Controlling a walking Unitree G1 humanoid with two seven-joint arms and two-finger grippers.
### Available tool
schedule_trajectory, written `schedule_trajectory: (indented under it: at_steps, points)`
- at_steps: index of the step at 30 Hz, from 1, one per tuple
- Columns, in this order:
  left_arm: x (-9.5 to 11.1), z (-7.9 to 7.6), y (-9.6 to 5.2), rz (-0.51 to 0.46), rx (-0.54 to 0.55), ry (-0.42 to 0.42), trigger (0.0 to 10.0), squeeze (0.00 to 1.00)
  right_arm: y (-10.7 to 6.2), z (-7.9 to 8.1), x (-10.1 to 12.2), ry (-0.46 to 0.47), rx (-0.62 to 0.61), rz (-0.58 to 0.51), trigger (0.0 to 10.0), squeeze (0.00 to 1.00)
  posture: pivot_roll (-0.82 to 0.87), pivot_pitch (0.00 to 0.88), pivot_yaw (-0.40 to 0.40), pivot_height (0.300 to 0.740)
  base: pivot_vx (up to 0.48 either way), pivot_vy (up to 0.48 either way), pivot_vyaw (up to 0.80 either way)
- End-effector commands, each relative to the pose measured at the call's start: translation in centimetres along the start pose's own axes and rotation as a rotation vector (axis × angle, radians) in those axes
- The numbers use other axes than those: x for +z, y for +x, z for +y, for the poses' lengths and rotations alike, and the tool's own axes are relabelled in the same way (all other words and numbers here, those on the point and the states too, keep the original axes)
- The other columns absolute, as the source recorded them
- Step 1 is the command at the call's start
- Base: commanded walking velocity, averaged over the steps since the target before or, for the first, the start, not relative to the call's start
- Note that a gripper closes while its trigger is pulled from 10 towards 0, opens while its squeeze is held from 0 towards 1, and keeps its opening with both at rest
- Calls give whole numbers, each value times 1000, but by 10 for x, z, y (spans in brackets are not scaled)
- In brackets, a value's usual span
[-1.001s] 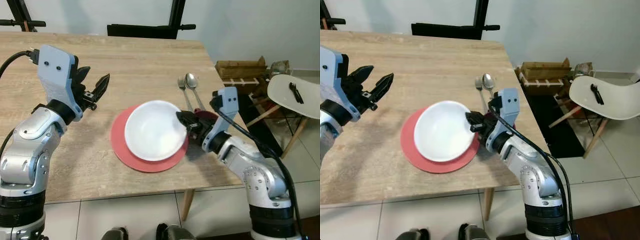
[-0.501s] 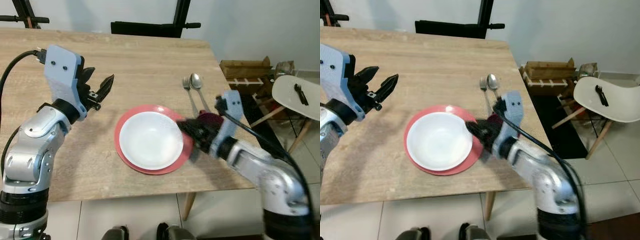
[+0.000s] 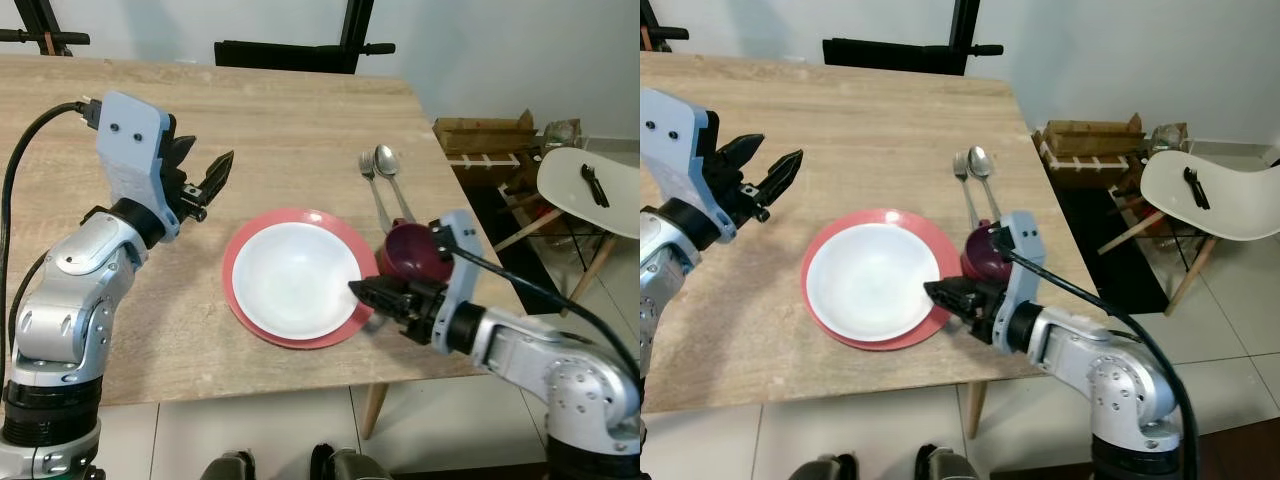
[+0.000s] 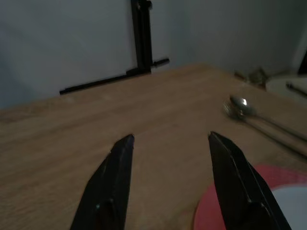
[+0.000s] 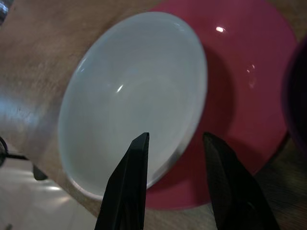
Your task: Setting the table
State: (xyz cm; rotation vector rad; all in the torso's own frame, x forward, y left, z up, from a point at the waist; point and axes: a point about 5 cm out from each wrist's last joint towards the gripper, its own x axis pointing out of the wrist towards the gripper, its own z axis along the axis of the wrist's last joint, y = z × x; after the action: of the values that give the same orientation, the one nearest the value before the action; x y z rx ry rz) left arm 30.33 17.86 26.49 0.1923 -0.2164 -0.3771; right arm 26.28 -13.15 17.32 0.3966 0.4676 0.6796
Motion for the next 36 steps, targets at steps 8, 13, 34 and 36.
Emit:
schedule_trajectory:
  at_steps: [8, 13, 34, 36]
  points:
    - [12, -9, -18, 43, -392, 117, 10000, 0, 6, -14, -4, 78, -78, 25, 10000, 1000, 22, 120, -64, 740, 0, 0, 0]
    - [18, -13, -21, 41, -460, 130, 10000, 0, 14, -14, -2, 132, -72, 16, 10000, 1000, 35, 123, -66, 740, 0, 0, 0]
    - [-16, -12, -79, 376, -852, 118, 10000, 0, 45, -13, -12, 191, -47, 90, 0, 0, 69, 113, -78, 740, 0, 0, 0]
    - [-15, -8, -82, 392, -859, 135, 10000, 0, 47, -15, -9, 207, -50, 71, 0, 0, 71, 110, -77, 740, 0, 0, 0]
